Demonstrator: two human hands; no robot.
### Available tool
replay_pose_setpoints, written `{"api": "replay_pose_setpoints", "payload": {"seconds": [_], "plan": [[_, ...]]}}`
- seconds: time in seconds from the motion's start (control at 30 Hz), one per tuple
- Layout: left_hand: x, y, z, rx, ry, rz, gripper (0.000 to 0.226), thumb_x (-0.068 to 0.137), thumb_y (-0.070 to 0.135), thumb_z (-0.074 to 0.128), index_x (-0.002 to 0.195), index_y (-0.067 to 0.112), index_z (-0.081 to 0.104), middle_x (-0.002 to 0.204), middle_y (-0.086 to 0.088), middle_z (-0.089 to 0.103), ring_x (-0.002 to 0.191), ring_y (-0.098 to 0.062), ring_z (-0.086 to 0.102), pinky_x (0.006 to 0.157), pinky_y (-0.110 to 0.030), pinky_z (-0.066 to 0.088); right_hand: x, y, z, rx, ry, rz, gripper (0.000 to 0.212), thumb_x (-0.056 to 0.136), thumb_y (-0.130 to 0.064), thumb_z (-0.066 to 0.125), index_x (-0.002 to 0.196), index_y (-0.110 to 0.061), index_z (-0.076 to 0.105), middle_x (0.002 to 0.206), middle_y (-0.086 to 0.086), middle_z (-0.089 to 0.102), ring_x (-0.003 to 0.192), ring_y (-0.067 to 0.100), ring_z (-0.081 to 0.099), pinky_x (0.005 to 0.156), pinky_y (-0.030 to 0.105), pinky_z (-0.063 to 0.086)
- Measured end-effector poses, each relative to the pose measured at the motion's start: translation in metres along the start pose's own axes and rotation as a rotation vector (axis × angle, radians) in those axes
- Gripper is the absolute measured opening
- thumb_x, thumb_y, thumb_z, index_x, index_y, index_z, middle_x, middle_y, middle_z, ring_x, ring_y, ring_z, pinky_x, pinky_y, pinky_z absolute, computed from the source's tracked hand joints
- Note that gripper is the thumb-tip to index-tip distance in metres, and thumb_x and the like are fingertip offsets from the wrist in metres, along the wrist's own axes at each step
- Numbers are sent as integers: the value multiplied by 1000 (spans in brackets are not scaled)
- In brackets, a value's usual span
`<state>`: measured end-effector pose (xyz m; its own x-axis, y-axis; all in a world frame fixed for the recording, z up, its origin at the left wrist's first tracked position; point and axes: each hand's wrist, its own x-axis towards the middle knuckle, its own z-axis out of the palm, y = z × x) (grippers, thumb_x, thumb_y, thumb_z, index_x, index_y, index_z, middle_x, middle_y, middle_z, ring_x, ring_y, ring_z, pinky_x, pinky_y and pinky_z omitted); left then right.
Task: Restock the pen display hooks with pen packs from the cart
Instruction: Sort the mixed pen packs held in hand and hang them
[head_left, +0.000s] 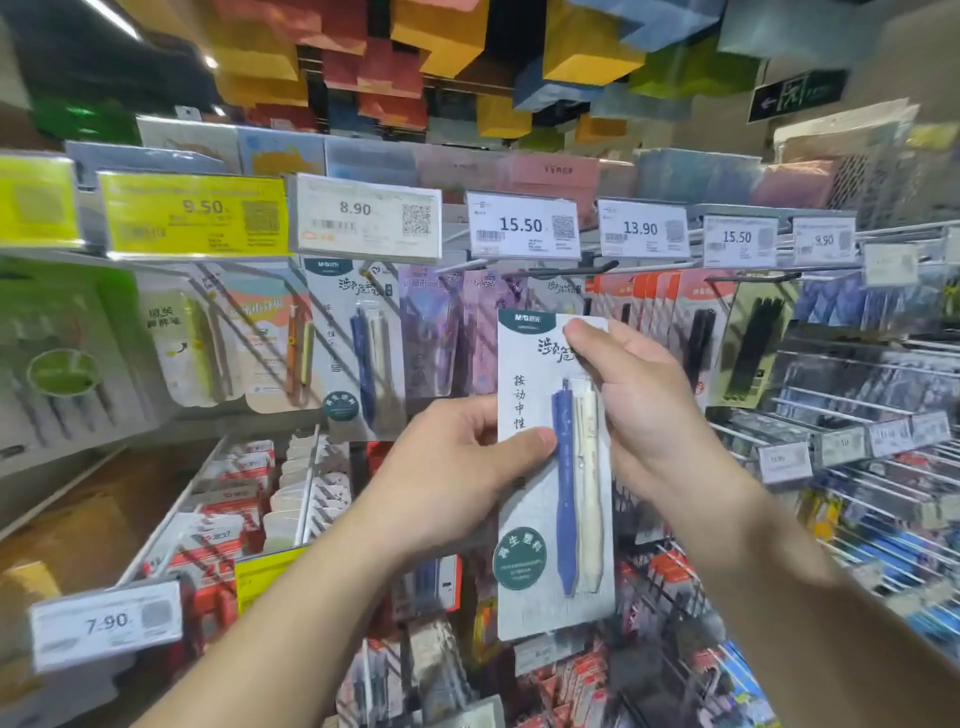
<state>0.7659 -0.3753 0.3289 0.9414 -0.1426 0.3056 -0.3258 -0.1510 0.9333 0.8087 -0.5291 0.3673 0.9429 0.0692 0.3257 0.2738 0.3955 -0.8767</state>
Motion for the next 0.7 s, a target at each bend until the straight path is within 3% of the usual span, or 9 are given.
{"api": "replay_pose_setpoints", "payload": {"seconds": [0.1, 0.27, 0.37, 0.43, 0.57, 0.63, 0.7], "plan": [[18, 2, 27, 2, -20, -28, 12, 92, 24, 75, 102, 21, 80, 99, 0, 81, 92, -24, 78, 90, -48, 61, 17, -11, -25, -23, 63, -38, 13, 103, -12, 59, 105, -6, 71, 95, 12, 79, 79, 20, 76, 76, 36, 62], [54, 4, 59, -20, 11, -71, 12, 93, 22, 72, 101, 18, 80, 100, -4, 81, 98, -30, 77, 97, -54, 57, 53, -23, -59, -154, 64, -124, 8, 98, -16, 64, 93, -13, 69, 90, 9, 78, 85, 28, 74, 91, 48, 57], [70, 3, 75, 32, 12, -72, 11, 95, 22, 72, 98, 14, 79, 94, -2, 81, 83, -19, 76, 81, -37, 60, 64, -24, -79, -178, 105, -132, 14, 96, -20, 65, 82, -18, 63, 76, 3, 72, 77, 25, 67, 78, 44, 52], [78, 2, 84, 87, 7, -66, 12, 94, 27, 72, 91, 18, 79, 85, 1, 80, 70, -12, 67, 70, -30, 51, 67, -24, -90, -177, 129, -154, 18, 96, -24, 67, 79, -22, 61, 76, -1, 72, 82, 25, 68, 81, 44, 52], [95, 3, 100, 105, 24, -33, 33, 80, 48, 71, 93, 19, 78, 81, -1, 72, 70, -15, 56, 74, -36, 43, 81, -30, -108, -170, 169, -234, 18, 93, -22, 66, 76, -26, 61, 71, -8, 69, 82, 21, 64, 83, 47, 53], [104, 2, 106, 96, 50, -13, 21, 82, 44, 70, 83, 24, 77, 72, 5, 67, 64, -12, 53, 71, -31, 40, 87, -35, -111, -180, 158, -261, 13, 87, -22, 65, 76, -27, 67, 78, -5, 73, 86, 25, 68, 91, 54, 54], [109, 2, 113, 75, 66, 5, 14, 84, 39, 70, 80, 28, 77, 71, 9, 70, 64, -11, 57, 70, -32, 47, 93, -37, -113, -185, 129, -280, 16, 83, -24, 64, 79, -35, 74, 94, 2, 78, 101, 31, 72, 99, 61, 53]]}}
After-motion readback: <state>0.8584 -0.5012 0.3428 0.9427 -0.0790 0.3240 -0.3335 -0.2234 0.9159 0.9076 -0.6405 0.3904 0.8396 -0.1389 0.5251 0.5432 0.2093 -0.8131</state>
